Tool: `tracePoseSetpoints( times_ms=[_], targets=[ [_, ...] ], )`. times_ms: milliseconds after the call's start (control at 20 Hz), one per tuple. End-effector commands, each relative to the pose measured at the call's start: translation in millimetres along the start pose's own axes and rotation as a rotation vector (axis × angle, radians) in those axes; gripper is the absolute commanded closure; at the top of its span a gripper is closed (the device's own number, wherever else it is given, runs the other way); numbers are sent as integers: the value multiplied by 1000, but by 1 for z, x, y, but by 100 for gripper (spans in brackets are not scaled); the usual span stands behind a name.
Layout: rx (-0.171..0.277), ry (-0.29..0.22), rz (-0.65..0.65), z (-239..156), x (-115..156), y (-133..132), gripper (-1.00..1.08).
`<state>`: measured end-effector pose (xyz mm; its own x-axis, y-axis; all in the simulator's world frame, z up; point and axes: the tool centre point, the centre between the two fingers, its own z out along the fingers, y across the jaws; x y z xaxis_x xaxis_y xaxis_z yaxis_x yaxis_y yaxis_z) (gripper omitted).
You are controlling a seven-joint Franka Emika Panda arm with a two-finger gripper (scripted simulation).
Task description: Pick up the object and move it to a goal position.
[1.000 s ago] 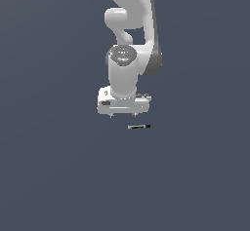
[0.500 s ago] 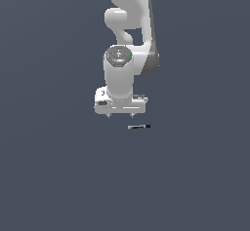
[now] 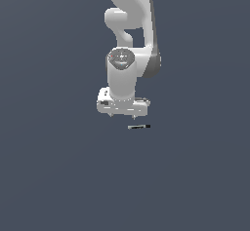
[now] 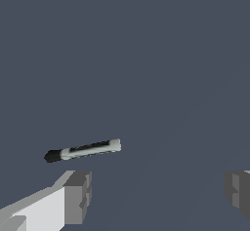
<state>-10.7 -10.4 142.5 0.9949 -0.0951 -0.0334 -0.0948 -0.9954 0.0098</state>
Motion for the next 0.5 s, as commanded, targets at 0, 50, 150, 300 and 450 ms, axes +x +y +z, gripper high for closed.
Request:
tracePoseSetpoints(
  times_ms=[0,50,150,300,450],
  targets=[
    [2,0,45,3,-1,-4,-92],
    [3,1,65,4,-1,-5,-92],
    [4,1,110,7,-1,-8,-92],
    [7,1,184,12,-2,-14,-92],
    [10,2,259,17,-4,-19,-92]
  ],
)
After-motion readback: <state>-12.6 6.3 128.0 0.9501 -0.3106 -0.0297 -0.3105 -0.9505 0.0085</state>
